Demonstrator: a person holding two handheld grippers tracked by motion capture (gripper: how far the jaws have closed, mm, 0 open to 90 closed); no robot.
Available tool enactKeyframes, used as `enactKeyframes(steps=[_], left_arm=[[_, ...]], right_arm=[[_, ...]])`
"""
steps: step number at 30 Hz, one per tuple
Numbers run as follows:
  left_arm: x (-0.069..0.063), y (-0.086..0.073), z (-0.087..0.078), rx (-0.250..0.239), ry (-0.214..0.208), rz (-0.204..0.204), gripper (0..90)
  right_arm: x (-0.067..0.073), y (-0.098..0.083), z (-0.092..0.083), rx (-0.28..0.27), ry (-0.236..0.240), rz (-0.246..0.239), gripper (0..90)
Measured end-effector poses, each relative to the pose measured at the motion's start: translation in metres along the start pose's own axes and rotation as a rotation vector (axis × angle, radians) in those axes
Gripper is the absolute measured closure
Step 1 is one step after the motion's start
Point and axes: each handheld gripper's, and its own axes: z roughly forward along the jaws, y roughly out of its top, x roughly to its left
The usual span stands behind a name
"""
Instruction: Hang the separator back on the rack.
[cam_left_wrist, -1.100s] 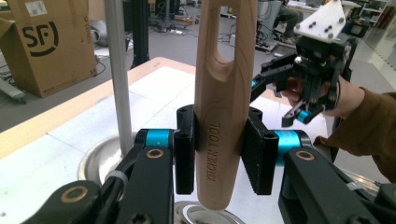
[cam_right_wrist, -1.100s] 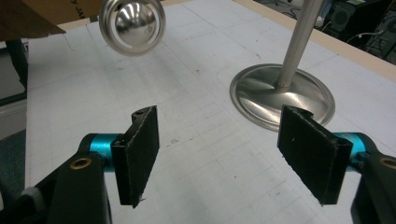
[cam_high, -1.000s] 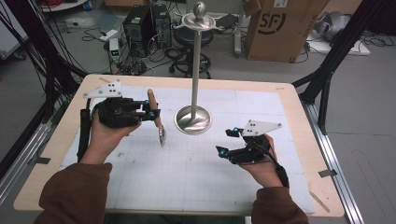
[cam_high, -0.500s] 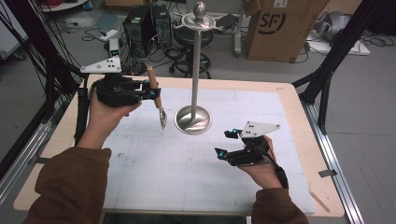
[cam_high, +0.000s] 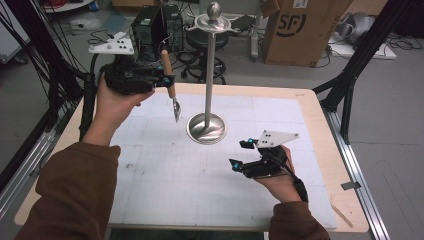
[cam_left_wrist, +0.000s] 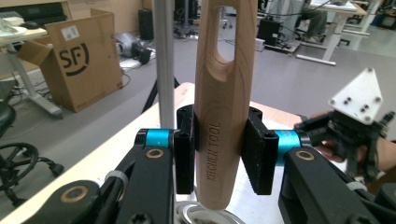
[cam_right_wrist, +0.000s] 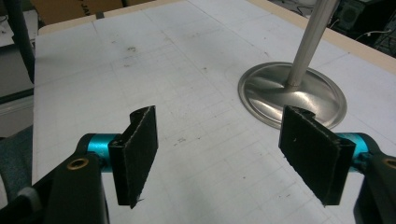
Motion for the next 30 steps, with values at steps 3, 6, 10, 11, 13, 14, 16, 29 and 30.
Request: enactKeyframes(steps=[3, 6, 10, 11, 13, 14, 16, 29, 30], left_arm=[[0.003, 0.008, 0.003, 0.009, 0.01, 0.005, 68.5], [0.007, 0.014, 0.007, 0.017, 0.015, 0.004, 68.4], [0.011, 0.022, 0.011, 0.013, 0.018, 0.0, 68.5], [0.011, 0.024, 0.013, 0.013, 0.02, 0.002, 68.5], [0.012, 0.028, 0.016, 0.019, 0.031, 0.006, 68.4], [0.013, 0.03, 0.017, 0.02, 0.031, 0.007, 68.5], [0.014, 0.035, 0.019, 0.016, 0.038, 0.01, 68.4], [0.019, 0.049, 0.032, 0.039, 0.084, 0.013, 68.4], [0.019, 0.049, 0.032, 0.038, 0.085, 0.007, 68.4]], right_arm=[[0.0, 0.0, 0.0, 0.001, 0.002, 0.002, 27.5], [-0.001, 0.0, 0.001, -0.001, 0.003, 0.0, 27.5], [-0.001, -0.001, 0.003, 0.008, 0.007, 0.003, 27.4], [-0.001, -0.001, 0.003, 0.008, 0.011, 0.003, 27.1], [-0.001, -0.001, 0.004, 0.01, 0.013, -0.001, 26.9], [0.0, -0.001, 0.005, 0.012, 0.013, -0.001, 26.9], [0.0, -0.001, 0.005, 0.009, 0.016, -0.002, 26.8], [-0.001, -0.003, 0.005, 0.012, 0.017, 0.007, 26.8], [0.0, -0.003, 0.005, 0.01, 0.019, 0.007, 26.8]])
